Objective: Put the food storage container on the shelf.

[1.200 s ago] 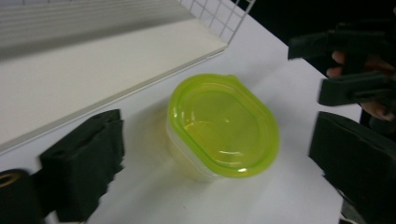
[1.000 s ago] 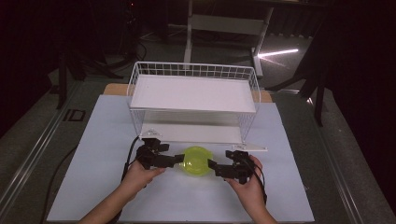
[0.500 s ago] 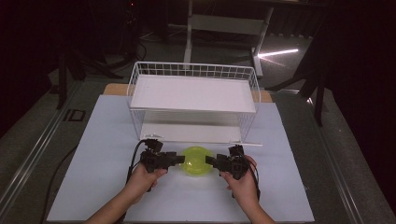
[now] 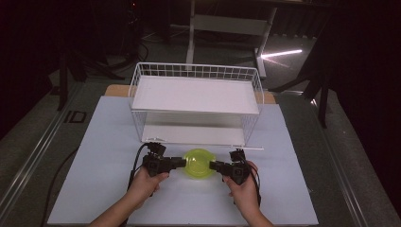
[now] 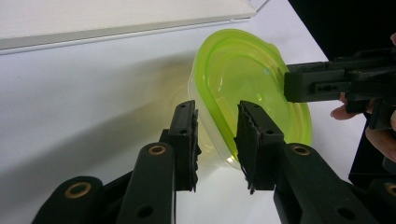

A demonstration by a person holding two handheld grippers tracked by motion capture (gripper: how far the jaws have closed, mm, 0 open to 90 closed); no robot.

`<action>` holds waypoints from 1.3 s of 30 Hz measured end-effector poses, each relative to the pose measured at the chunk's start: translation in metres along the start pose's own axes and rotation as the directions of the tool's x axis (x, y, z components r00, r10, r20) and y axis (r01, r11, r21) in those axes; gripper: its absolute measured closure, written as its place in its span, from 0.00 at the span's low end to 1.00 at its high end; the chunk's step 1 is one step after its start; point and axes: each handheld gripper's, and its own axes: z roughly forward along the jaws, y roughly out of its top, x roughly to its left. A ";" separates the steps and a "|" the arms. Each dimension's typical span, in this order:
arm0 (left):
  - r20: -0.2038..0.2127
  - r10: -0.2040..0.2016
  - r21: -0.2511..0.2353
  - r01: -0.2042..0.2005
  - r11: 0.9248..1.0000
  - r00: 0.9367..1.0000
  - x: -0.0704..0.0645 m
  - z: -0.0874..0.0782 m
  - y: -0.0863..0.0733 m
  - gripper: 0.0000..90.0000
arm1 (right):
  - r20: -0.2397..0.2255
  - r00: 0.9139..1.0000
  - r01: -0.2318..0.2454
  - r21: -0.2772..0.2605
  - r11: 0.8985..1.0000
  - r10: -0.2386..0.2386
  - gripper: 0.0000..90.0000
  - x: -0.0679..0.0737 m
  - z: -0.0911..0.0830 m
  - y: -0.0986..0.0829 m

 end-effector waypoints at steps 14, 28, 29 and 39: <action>-0.012 -0.026 0.002 0.026 1.000 1.000 -0.002 -0.001 -0.001 0.78 | 0.013 1.000 0.015 -0.004 1.000 -0.015 0.80 0.004 -0.001 -0.002; -0.034 -0.067 -0.003 0.067 0.998 0.997 -0.008 -0.008 -0.003 0.91 | 0.010 0.999 0.036 -0.025 0.999 -0.036 0.89 0.014 -0.009 0.000; -0.023 -0.063 -0.012 0.063 0.998 0.998 -0.009 -0.008 -0.003 0.91 | 0.006 1.000 0.028 -0.024 0.999 -0.028 0.89 0.012 -0.009 0.001; -0.060 -0.042 -0.055 0.039 0.998 0.997 -0.011 -0.015 0.006 0.91 | 0.015 0.999 0.045 -0.046 0.998 -0.045 0.89 0.020 -0.007 0.010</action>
